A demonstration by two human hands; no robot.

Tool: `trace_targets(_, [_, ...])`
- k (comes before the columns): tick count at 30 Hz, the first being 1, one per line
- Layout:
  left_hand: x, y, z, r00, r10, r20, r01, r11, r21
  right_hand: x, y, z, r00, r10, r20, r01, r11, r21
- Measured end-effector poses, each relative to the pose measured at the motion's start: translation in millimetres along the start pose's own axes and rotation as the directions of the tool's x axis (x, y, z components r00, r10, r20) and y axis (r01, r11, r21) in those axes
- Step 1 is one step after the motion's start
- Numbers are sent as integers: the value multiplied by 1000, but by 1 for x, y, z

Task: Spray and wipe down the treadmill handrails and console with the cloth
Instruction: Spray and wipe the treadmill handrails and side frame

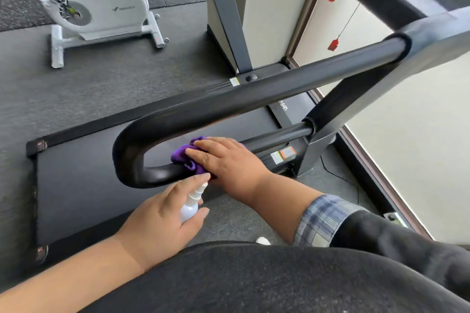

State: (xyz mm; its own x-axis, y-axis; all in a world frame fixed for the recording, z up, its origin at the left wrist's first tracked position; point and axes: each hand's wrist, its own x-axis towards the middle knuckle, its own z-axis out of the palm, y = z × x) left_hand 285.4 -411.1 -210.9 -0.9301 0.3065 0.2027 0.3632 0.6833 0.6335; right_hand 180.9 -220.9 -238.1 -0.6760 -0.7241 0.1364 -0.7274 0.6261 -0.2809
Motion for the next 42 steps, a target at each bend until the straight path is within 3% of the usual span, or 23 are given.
trace_targets(5, [14,18,17,999,-48,9,47,999,24,-28,58,-17,998,58,-6,-58,998,-28])
trace_targets(18, [54,91,81,953,-293,-73,295,955,18,-72,176,-53,976,165,145,-157,985,-65])
trace_targets(31, [36,143,102,813,-532,-238,544,839,-17,-74,183,-51,985,117,128,-121,992,27])
trace_targets(38, [2,145,100,746,-598,-293,627,779,7,-79,160,-29,970,231,-73,-228,973,46])
trace_targets(42, [-24,142,94,669,-683,-293,710,704,-22,-78,143,-17,949,282,-145,-273,959,77])
